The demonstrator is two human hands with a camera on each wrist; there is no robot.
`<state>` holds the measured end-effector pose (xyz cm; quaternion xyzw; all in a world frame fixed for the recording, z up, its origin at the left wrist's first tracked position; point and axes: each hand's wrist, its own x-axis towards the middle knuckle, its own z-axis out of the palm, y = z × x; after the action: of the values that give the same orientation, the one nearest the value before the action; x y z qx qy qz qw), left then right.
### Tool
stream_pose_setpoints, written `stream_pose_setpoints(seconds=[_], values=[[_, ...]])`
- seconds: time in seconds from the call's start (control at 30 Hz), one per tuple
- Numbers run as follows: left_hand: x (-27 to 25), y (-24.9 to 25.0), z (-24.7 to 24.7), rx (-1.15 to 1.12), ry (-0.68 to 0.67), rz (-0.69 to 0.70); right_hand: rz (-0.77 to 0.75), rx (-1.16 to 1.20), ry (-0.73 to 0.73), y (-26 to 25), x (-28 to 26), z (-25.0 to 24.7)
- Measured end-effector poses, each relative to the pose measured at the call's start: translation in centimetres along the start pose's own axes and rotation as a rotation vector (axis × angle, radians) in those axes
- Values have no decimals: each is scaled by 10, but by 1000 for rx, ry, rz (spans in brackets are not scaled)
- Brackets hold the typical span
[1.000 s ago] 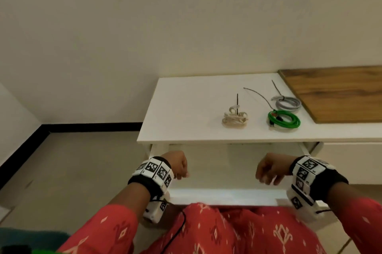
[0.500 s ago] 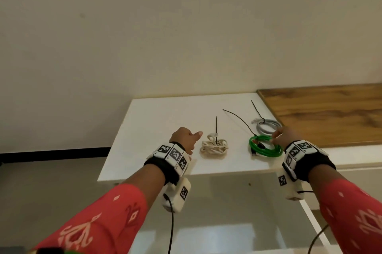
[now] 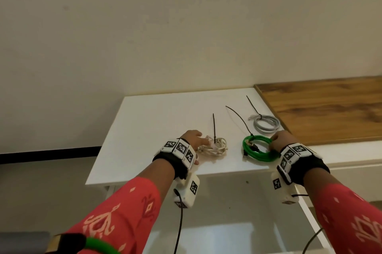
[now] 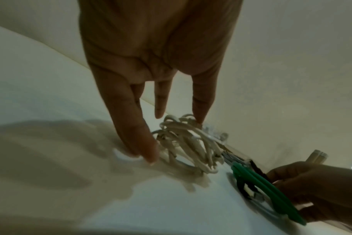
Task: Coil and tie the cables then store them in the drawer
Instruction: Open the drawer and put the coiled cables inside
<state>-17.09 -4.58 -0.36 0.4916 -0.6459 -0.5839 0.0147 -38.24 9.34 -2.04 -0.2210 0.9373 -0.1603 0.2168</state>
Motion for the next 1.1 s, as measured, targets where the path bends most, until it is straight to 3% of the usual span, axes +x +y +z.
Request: stream_pose_setpoints(seconds=[0.4,0.6,0.77,0.93,1.1], values=[[14,2,17,58,79,31,-26,247,15,-7,-16,23],[-8,2,7,65,-11,11,-111,226,-25,-8,-35,20],[-32,-32,-22,137,-80,12,-272,138,-128,-19,-72,29],[-56,-89,-61,286,-103,-100,-439,-62,-304,-48,-114,60],[-62,-135,-83,381,-118,-218,-475,-239,-455,-73,-136,98]])
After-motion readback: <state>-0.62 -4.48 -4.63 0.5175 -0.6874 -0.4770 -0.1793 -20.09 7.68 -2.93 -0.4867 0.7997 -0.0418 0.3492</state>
